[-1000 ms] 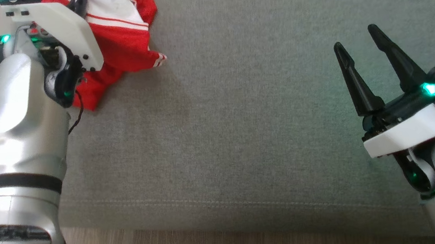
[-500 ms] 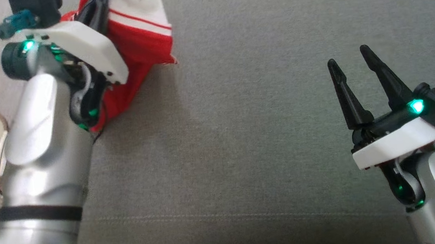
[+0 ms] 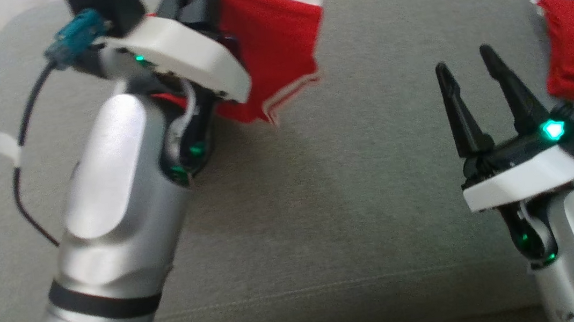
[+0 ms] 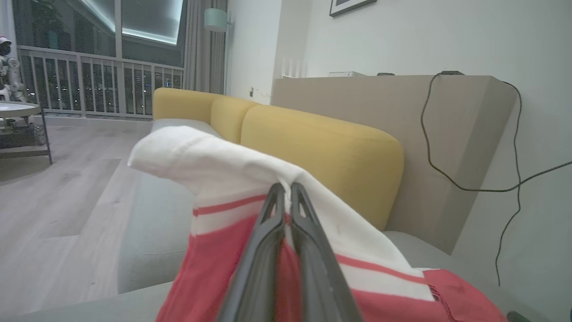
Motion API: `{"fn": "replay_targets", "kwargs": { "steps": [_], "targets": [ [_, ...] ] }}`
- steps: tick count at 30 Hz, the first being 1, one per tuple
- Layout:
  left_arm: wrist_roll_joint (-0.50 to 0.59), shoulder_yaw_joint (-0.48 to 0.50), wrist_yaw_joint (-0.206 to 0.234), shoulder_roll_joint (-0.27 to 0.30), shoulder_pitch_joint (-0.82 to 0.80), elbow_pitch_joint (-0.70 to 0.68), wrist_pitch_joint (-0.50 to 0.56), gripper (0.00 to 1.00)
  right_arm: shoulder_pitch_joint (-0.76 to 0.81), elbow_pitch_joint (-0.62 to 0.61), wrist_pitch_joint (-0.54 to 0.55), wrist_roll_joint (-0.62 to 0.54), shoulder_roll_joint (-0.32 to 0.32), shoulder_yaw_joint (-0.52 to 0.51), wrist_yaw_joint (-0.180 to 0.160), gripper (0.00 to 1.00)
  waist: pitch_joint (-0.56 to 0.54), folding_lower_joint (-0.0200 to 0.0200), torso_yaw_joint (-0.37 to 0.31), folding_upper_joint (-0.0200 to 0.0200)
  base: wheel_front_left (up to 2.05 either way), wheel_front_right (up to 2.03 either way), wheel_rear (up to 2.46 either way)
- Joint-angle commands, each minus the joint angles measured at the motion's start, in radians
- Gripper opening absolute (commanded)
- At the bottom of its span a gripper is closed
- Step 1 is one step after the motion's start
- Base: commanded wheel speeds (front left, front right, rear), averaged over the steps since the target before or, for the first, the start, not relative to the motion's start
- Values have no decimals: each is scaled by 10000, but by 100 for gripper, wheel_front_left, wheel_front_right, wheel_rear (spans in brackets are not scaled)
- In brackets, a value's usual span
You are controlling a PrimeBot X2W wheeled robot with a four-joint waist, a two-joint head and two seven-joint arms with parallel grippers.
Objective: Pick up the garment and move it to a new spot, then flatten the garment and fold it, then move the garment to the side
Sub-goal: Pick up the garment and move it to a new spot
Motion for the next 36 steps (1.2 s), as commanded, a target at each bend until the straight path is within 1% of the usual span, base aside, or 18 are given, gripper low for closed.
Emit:
{"fn": "replay_targets", "kwargs": {
  "steps": [1, 4, 6, 7, 9, 13, 16, 17, 18, 21, 23, 26, 29, 31, 33, 36],
  "targets": [
    [-92, -50, 162, 111, -717, -572, -109, 0, -597, -425, -114, 50, 86, 122, -2, 100, 318, 0, -685, -1, 0, 0, 0],
    [-242, -803, 452, 75, -978, -718, -356, 0, -851, -439, -198, 115, 141, 43, -2, 100, 547, 0, -1269, -1, 0, 0, 0],
    [-703, -1384, 752, 70, -1140, -773, -668, 0, -1011, -420, -258, 166, 215, -84, -2, 100, 690, 0, -1682, -1, 0, 0, 0],
    [-703, -1384, 752, 70, -1140, -773, -668, 0, -1011, -420, -258, 166, 215, -84, -2, 100, 690, 0, -1682, -1, 0, 0, 0],
    [-1090, -1972, 1069, 68, -1350, -625, -1012, 0, -1168, -389, -330, 246, 328, -279, -2, 100, 822, 0, -2083, -1, 0, 0, 0],
    [-1512, -3111, 1567, 67, -1808, 331, -1637, 0, -1445, -350, -467, 361, 515, -467, -2, 100, 1084, 0, -2786, -1, 0, 0, 0],
    [-1979, -3860, 1744, 66, -1994, 1356, -1826, 0, -1545, -342, -542, 423, 584, -366, -2, 100, 1253, 0, -3163, -1, 0, 0, 0],
    [-2089, -4162, 1745, 66, -2038, 1756, -1762, 49, -1559, -331, -564, 445, 598, -327, -2, 100, 1298, 0, -3254, -1, 0, 0, 0],
    [-2192, -4468, 1679, 66, -2079, 2104, -1724, 100, -1565, -306, -584, 456, 610, -294, -2, 100, 1334, 0, -3328, -1, 0, 0, 0],
    [-2499, -5107, 1526, 66, -2195, 2873, -1834, 100, -1553, -214, -637, 464, 635, -233, -2, 100, 1419, 0, -3424, -1, 0, 0, 0],
    [-2728, -5233, 1564, 65, -2262, 3151, -2113, 100, -1494, -161, -665, 460, 645, -273, -2, 100, 1426, 0, -3325, -1, 0, 0, 0],
    [-2978, -5099, 1740, 65, -2366, 3350, -2487, 100, -1298, -37, -683, 395, 642, -291, -2, 100, 1319, 0, -3000, -1, 0, 0, 0],
    [-2799, -4863, 1805, 93, -2352, 3513, -2652, 100, -1004, 123, -691, 229, 523, -282, -2, 100, 1058, 0, -2540, -1, 0, 0, 0],
    [-2600, -4622, 1821, 326, -2129, 3421, -2684, 100, -776, 239, -694, 166, 456, -333, -2, 100, 833, 0, -2227, -1, 0, 0, 0],
    [-2226, -4305, 1921, 697, -1723, 3018, -2690, 100, -523, 352, -693, 105, 411, -441, -2, 100, 612, 0, -1900, -1, 0, 0, 0],
    [-1784, -3884, 2021, 1307, -701, 2265, -2693, 100, -155, 516, -682, 35, 404, -535, -2, 100, 282, 0, -1484, -1, 0, 0, 0]
  ]
}}
